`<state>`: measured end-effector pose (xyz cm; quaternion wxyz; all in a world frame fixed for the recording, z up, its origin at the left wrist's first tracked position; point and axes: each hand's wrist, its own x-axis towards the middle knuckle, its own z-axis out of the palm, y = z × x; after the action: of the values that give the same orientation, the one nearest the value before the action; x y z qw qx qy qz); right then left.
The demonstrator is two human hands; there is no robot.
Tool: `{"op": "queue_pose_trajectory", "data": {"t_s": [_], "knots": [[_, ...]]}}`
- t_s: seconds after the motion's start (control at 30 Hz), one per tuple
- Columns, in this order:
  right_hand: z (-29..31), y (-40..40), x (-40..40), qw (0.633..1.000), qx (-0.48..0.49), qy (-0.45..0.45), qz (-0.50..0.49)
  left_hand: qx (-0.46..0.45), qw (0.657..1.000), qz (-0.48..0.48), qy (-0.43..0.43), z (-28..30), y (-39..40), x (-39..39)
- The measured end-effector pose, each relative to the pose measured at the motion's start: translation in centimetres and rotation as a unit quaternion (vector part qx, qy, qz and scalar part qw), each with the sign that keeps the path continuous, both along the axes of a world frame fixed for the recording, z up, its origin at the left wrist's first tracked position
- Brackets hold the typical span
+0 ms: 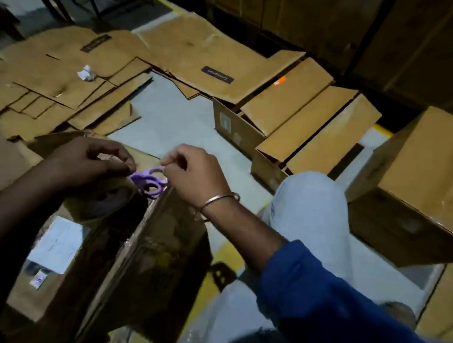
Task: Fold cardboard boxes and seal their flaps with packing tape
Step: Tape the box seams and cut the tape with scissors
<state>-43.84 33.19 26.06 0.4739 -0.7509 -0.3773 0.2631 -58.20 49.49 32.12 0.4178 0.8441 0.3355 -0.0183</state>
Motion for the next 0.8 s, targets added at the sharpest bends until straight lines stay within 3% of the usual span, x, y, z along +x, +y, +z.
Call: {"op": "queue_pose_trajectory", "data": {"t_s": [0.07, 0.17, 0.5, 0.63, 0.8], "knots": [[0.5, -0.2, 0.1, 0.997, 0.025, 0.058, 0.045, -0.005, 1.000, -0.011, 0.025, 0.1, 0.6, 0.6], [0.7, 0.5, -0.5, 0.995, 0.007, 0.059, 0.084, -0.003, 0.998, -0.037, 0.059, 0.6, 0.9, 1.5], [-0.7, 3.8, 0.4, 0.995, -0.020, 0.082, 0.049, -0.021, 0.995, -0.074, 0.068, 1.5, 1.4, 0.9], [-1.4, 5.1, 0.9, 0.988, -0.061, 0.141, 0.021, -0.072, 0.995, -0.025, 0.063, 1.6, 1.6, 0.1], [-0.8, 5.9, 0.6, 0.994, -0.088, 0.059, 0.011, -0.054, 0.993, 0.029, 0.098, 0.9, 1.4, -0.2]]}}
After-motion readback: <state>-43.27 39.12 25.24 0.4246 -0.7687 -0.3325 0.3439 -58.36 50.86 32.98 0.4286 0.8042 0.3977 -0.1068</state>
